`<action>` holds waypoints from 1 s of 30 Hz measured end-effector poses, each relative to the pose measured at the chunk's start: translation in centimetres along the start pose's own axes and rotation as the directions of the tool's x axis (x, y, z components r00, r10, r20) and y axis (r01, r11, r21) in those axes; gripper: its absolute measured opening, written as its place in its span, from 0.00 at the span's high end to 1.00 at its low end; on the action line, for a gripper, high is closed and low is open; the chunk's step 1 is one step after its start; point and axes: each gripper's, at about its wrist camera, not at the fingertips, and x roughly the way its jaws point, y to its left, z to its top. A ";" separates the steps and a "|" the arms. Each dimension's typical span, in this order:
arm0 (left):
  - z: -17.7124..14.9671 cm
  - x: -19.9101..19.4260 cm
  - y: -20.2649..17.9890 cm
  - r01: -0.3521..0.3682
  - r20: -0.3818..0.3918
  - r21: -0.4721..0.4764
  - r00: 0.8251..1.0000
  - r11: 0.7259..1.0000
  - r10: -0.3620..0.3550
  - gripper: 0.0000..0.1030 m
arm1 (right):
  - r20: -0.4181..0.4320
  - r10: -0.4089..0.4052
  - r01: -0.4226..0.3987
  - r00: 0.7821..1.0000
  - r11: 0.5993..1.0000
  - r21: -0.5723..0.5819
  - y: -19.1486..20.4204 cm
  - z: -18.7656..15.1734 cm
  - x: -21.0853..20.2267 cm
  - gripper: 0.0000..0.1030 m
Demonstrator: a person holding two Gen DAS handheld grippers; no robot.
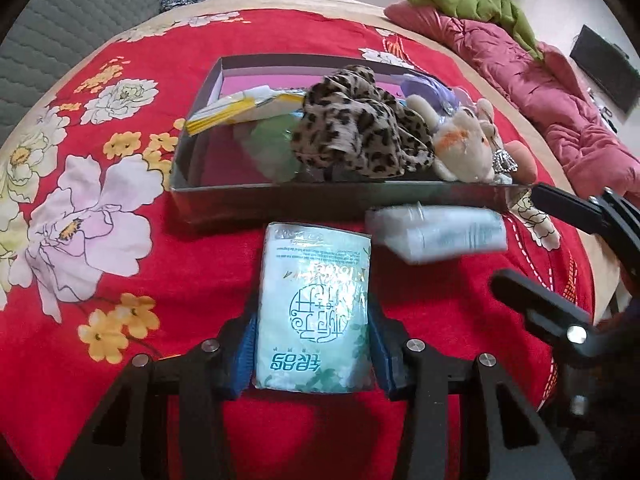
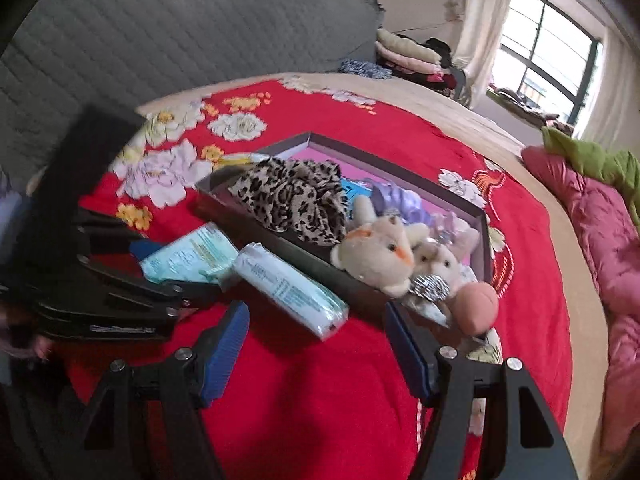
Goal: Organize soft objects
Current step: 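Grasp the green-printed tissue pack with the left gripper while the right gripper grasps the white wipe roll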
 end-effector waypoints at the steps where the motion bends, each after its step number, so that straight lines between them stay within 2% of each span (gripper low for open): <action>1: 0.1 0.1 0.3 0.010 0.000 -0.009 1.000 1.000 -0.010 0.53 | -0.008 0.001 -0.001 1.000 1.000 -0.020 0.3 0.2 0.6 0.33; 8: 0.0 0.4 1.1 0.044 0.009 -0.031 0.999 0.999 -0.044 0.52 | -0.065 -0.024 0.015 0.998 0.991 -0.131 2.1 0.2 4.0 0.33; 12: 0.1 0.5 1.3 0.053 0.013 -0.034 0.999 0.998 -0.053 0.52 | -0.069 0.054 -0.063 0.996 0.989 -0.134 2.5 -0.2 3.7 0.33; 15: 0.2 0.6 1.4 0.059 0.014 -0.038 0.998 0.998 -0.058 0.52 | -0.078 0.084 -0.096 0.993 0.980 -0.171 2.7 -0.5 4.0 0.33; 18: 0.2 0.6 1.4 0.061 0.015 -0.038 0.998 0.997 -0.060 0.52 | -0.093 0.084 -0.101 0.992 0.975 -0.198 2.6 -0.7 4.8 0.30; 21: 0.1 0.6 1.4 0.061 0.015 -0.040 0.998 0.997 -0.060 0.52 | -0.101 0.041 -0.066 0.994 0.963 -0.263 2.9 -0.6 5.9 0.27; 25: 0.2 0.6 1.4 0.059 0.019 -0.046 0.998 0.997 -0.058 0.52 | -0.115 0.067 -0.092 0.991 0.968 -0.234 2.6 0.0 7.3 0.27; 27: 0.1 0.5 1.3 0.057 0.026 -0.048 0.998 0.997 -0.056 0.53 | -0.096 0.069 -0.088 0.993 0.974 -0.209 2.5 0.0 7.2 0.42; 28: 0.2 0.5 1.3 0.055 0.028 -0.048 0.998 0.997 -0.054 0.53 | -0.075 0.064 -0.077 0.995 0.980 -0.185 2.2 0.1 7.0 0.59; 29: 0.2 0.5 1.2 0.056 0.032 -0.051 0.998 0.997 -0.054 0.53 | -0.069 0.061 -0.071 0.996 0.985 -0.157 1.8 0.2 6.9 0.67; 30: 0.2 0.4 1.3 0.062 0.036 -0.057 0.998 0.996 -0.060 0.54 | -0.065 0.072 -0.079 0.995 0.990 -0.116 1.1 0.3 6.7 0.68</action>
